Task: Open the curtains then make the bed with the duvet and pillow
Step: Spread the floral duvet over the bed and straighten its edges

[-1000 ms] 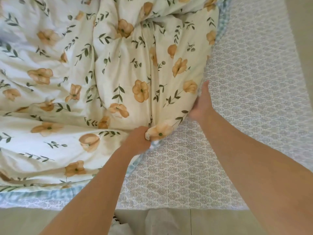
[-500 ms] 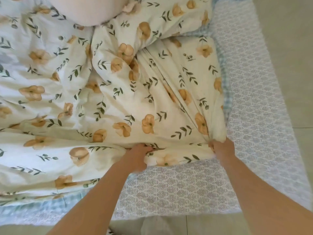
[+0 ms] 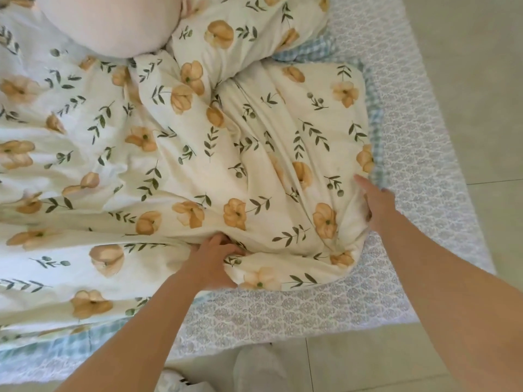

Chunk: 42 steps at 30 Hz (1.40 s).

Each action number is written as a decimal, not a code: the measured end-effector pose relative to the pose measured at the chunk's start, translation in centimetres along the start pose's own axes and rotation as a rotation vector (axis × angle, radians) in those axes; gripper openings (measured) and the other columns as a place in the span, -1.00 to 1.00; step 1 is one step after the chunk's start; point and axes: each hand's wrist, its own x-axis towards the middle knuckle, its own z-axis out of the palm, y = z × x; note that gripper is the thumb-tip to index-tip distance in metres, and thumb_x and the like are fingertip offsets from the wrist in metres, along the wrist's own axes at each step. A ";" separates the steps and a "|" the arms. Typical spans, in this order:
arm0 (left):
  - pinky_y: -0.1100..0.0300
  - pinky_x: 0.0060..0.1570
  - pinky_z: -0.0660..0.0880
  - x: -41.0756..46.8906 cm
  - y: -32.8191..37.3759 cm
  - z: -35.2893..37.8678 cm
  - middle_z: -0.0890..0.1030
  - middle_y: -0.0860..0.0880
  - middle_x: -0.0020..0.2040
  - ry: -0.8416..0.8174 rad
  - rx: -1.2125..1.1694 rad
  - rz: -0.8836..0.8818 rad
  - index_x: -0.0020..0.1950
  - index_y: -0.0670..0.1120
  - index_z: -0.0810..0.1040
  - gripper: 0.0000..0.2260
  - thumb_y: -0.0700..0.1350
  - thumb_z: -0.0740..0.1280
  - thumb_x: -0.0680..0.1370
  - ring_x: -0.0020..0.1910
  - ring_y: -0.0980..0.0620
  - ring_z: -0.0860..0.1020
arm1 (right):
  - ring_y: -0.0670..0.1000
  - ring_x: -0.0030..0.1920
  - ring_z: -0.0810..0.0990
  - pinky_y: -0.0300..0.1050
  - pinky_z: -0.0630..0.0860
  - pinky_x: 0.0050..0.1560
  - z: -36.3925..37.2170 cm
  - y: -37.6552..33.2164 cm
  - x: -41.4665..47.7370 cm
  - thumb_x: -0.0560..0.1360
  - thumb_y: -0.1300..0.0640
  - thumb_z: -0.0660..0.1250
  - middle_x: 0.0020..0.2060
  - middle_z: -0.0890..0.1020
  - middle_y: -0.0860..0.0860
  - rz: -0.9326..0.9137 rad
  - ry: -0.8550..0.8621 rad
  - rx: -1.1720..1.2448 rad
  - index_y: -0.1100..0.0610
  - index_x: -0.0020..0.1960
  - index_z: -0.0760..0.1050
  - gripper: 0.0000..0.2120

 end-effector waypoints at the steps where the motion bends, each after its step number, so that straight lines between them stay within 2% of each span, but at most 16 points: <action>1: -0.01 0.39 0.23 0.3 0.1 0.0 0.30 0.13 0.26 0.013 -0.037 0.009 0.35 0.29 0.36 -0.24 0.20 0.55 0.19 0.34 0.05 0.27 | 0.08 0.17 0.48 0.01 0.43 0.20 0.4 -0.9 0.8 0.29 -0.19 0.53 0.19 0.47 0.07 -0.051 0.023 -0.033 0.17 0.53 0.09 0.02; 3: 0.02 0.35 0.29 0.7 1.0 -0.3 0.25 0.14 0.37 0.046 -0.167 0.042 0.42 0.31 0.22 -0.12 0.33 0.51 0.17 0.38 0.05 0.25 | 0.14 0.40 0.34 0.06 0.28 0.38 1.8 -2.2 1.8 0.32 -0.14 0.53 0.44 0.31 0.12 -0.152 0.015 -0.069 0.17 0.56 -0.07 0.09; 5: -0.02 0.32 0.30 1.6 2.9 -0.7 0.18 0.20 0.42 0.124 -0.305 0.089 0.41 0.41 0.10 -0.13 0.45 0.42 0.19 0.41 0.06 0.23 | 0.12 0.44 0.31 0.01 0.26 0.39 3.5 -2.8 2.1 0.32 -0.12 0.54 0.48 0.26 0.10 -0.220 -0.061 -0.112 0.16 0.56 -0.12 0.11; 6: -0.03 0.33 0.27 2.3 3.9 -0.8 0.18 0.20 0.42 0.188 -0.329 0.109 0.43 0.43 0.06 -0.16 0.50 0.35 0.23 0.41 0.06 0.21 | 0.11 0.43 0.32 -0.02 0.28 0.38 4.2 -2.8 2.2 0.33 -0.12 0.54 0.46 0.29 0.09 -0.250 -0.083 -0.152 0.18 0.55 -0.06 0.07; 9: -0.03 0.39 0.14 5.3 6.4 -0.9 0.22 0.06 0.41 0.352 -0.147 0.126 0.50 0.35 0.03 -0.29 0.42 0.21 0.41 0.42 0.00 0.17 | 0.15 0.40 0.38 -0.02 0.34 0.38 5.2 -2.4 2.7 0.45 -0.13 0.41 0.41 0.41 0.10 -0.373 -0.054 -0.406 0.20 0.50 0.19 -0.22; 12: -0.03 0.44 0.09 7.3 7.4 0.1 0.19 -0.05 0.44 0.383 0.037 0.058 0.55 0.26 0.01 -0.30 0.26 0.28 0.49 0.45 -0.07 0.14 | 0.18 0.36 0.41 0.00 0.35 0.32 3.5 -2.4 3.6 0.54 -0.11 0.29 0.36 0.45 0.14 -0.461 0.058 -0.531 0.20 0.45 0.27 -0.39; 15: -0.09 0.48 0.08 7.6 7.9 1.2 0.12 -0.08 0.47 0.370 0.056 0.018 0.54 0.25 -0.05 -0.18 0.26 0.37 0.43 0.48 -0.10 0.09 | 0.18 0.27 0.49 -0.04 0.40 0.17 -0.2 -2.3 5.1 0.52 -0.06 0.33 0.27 0.51 0.13 -0.375 0.116 -0.360 0.18 0.38 0.36 -0.47; 18: -0.15 0.50 -0.04 7.5 8.2 1.8 -0.03 -0.10 0.55 0.305 0.068 -0.009 0.55 0.24 -0.15 -0.08 0.31 0.39 0.38 0.55 -0.11 -0.08 | 0.16 0.20 0.52 -0.07 0.39 0.02 -5.8 0.1 6.0 0.52 -0.05 0.34 0.21 0.54 0.13 -0.262 0.200 -0.225 0.17 0.36 0.38 -0.50; 23: -0.19 0.49 -0.19 7.1 9.4 2.5 -0.26 0.01 0.58 0.098 0.148 -0.029 0.52 0.25 -0.29 -0.05 0.32 0.35 0.42 0.55 -0.12 -0.25 | 0.25 0.12 0.53 0.04 0.50 -0.07 -14.2 9.6 3.6 0.48 -0.07 0.39 0.23 0.51 0.18 0.116 0.380 -0.075 0.19 0.39 0.32 -0.40; 26: -0.21 0.46 -0.22 6.7 10.3 3.1 -0.35 0.04 0.56 0.057 0.166 -0.012 0.54 0.23 -0.25 -0.05 0.30 0.37 0.40 0.53 -0.14 -0.32 | 0.26 0.25 0.48 0.09 0.49 0.08 -14.2 11.6 2.7 0.48 0.01 0.41 0.30 0.47 0.21 0.103 0.359 -0.141 0.22 0.41 0.29 -0.39; 30: -0.20 0.47 -0.21 6.3 10.9 3.9 -0.36 0.05 0.55 0.051 0.158 0.016 0.55 0.22 -0.22 -0.08 0.26 0.37 0.43 0.53 -0.14 -0.32 | 0.25 0.33 0.40 0.03 0.39 0.14 -14.2 9.8 2.2 0.40 0.19 0.49 0.37 0.36 0.22 0.055 0.303 -0.249 0.22 0.47 0.13 -0.22; 32: -0.19 0.48 -0.20 6.4 11.5 4.3 -0.34 0.03 0.56 0.048 0.177 0.011 0.55 0.20 -0.22 -0.10 0.25 0.35 0.45 0.54 -0.15 -0.30 | 0.28 0.35 0.36 0.11 0.39 0.22 -14.9 8.9 2.0 0.29 0.25 0.58 0.40 0.28 0.24 -0.008 0.299 -0.328 0.13 0.50 0.06 -0.04; 35: -0.19 0.48 -0.18 6.7 12.2 5.0 -0.32 0.03 0.57 0.091 0.159 0.023 0.56 0.20 -0.20 -0.15 0.22 0.34 0.48 0.55 -0.13 -0.28 | 0.27 0.43 0.24 0.22 0.32 0.32 -15.3 7.6 2.2 0.22 0.21 0.62 0.48 0.12 0.17 -0.171 0.279 -0.658 -0.01 0.53 -0.04 0.12; 37: -0.17 0.48 -0.17 6.9 12.8 5.4 -0.28 0.06 0.58 0.127 0.102 0.044 0.56 0.22 -0.15 -0.19 0.19 0.33 0.50 0.55 -0.10 -0.25 | 0.20 0.45 0.19 0.22 0.28 0.34 -15.0 6.3 3.3 0.27 0.11 0.58 0.50 0.10 0.11 -0.310 0.247 -0.790 0.04 0.52 0.01 0.02; 40: -0.15 0.49 -0.15 7.5 14.4 6.3 -0.19 0.07 0.59 0.233 0.039 0.074 0.56 0.22 -0.05 -0.27 0.15 0.32 0.52 0.57 -0.06 -0.20 | 0.21 0.43 0.24 0.18 0.32 0.31 -13.5 3.1 5.4 0.44 0.00 0.42 0.45 0.22 0.15 -0.517 0.282 -0.782 0.25 0.46 0.15 -0.26; 42: -0.16 0.49 -0.12 8.3 15.7 6.7 -0.13 0.06 0.60 0.297 0.029 0.089 0.55 0.24 -0.06 -0.28 0.16 0.31 0.53 0.57 -0.03 -0.16 | 0.21 0.40 0.28 0.17 0.34 0.27 -12.4 0.5 6.8 0.50 0.00 0.34 0.42 0.28 0.16 -0.641 0.340 -0.805 0.27 0.42 0.21 -0.38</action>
